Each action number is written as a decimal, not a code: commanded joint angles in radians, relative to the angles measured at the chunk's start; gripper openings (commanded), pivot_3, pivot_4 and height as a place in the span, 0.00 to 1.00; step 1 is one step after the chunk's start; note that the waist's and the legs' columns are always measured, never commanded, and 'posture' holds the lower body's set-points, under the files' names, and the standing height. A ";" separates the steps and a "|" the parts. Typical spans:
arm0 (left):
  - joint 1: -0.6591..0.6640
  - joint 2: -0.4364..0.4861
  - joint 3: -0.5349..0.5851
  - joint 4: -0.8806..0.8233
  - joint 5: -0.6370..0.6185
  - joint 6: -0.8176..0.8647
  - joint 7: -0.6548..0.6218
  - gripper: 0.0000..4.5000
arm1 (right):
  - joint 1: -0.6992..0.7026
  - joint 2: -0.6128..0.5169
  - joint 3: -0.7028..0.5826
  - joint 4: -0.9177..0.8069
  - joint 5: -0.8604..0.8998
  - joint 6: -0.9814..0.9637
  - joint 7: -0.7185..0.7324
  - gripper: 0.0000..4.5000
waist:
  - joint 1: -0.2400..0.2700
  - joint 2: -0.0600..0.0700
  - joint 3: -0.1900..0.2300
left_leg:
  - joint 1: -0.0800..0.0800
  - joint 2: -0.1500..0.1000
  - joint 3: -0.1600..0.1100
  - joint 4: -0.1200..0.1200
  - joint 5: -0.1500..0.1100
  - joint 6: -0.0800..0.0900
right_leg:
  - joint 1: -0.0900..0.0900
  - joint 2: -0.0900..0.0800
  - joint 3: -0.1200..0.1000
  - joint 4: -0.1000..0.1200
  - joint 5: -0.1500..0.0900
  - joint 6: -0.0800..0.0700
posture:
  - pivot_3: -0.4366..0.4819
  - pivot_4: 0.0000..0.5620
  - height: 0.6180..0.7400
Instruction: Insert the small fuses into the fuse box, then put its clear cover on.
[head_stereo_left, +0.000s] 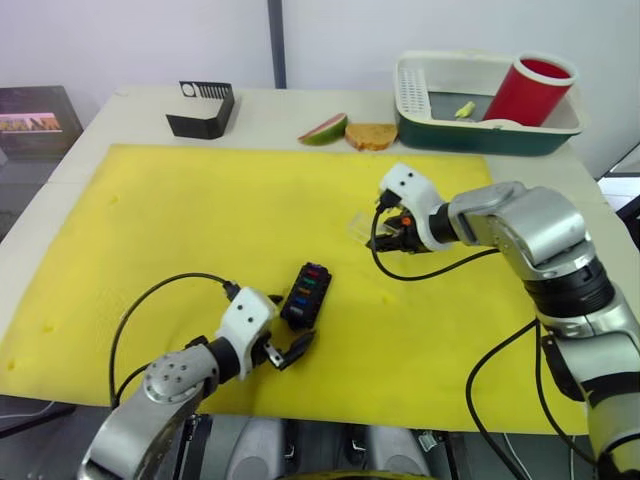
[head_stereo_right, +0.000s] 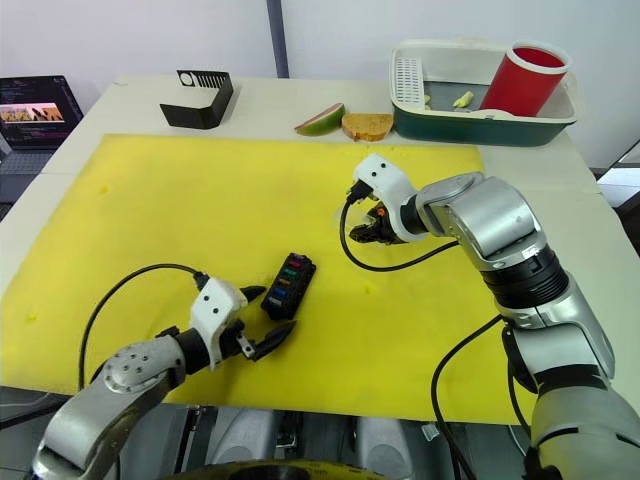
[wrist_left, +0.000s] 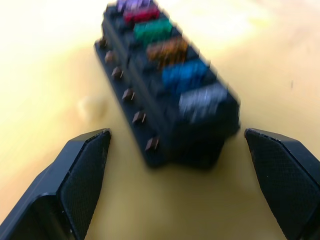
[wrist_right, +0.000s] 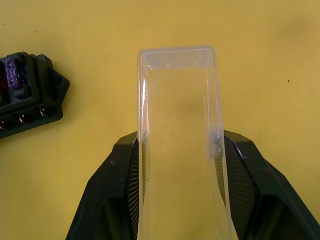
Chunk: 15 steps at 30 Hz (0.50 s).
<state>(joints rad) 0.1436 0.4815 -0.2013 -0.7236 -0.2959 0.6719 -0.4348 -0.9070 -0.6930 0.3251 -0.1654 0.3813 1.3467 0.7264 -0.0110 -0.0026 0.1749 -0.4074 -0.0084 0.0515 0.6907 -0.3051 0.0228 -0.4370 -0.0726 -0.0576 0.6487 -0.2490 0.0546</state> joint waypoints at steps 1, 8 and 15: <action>-0.005 -0.031 -0.041 0.008 0.031 -0.004 0.036 1.00 | -0.023 0.002 -0.042 -0.033 0.012 -0.008 -0.003 0.37 | 0.000 0.000 0.000 | 0.000 0.000 0.000 0.000 0.000 0.000 | 0.000 0.000 0.000 0.000 0.000 0.000 | 0.48 0.27 1.00; 0.012 -0.086 -0.055 0.015 0.102 -0.005 0.129 1.00 | -0.027 0.002 -0.039 -0.033 0.016 -0.013 -0.002 0.37 | 0.000 0.000 0.000 | 0.000 0.000 0.000 0.000 0.000 0.000 | 0.000 0.000 0.000 0.000 0.000 0.000 | 0.48 0.27 1.00; 0.060 -0.123 -0.046 0.025 0.131 -0.013 0.190 1.00 | -0.026 0.002 -0.037 -0.034 0.016 -0.021 0.000 0.37 | -0.003 0.000 0.000 | 0.001 0.000 0.000 0.000 0.000 0.000 | 0.000 0.000 0.000 0.000 0.000 0.000 | 0.48 0.27 1.00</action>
<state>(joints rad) 0.1890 0.3571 -0.2578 -0.7114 -0.1963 0.6498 -0.2747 -0.9071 -0.6910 0.3100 -0.1655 0.3904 1.3406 0.7237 -0.0140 -0.0025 0.1748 -0.4068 -0.0083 0.0515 0.6906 -0.3051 0.0229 -0.4369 -0.0724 -0.0576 0.6491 -0.2490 0.0547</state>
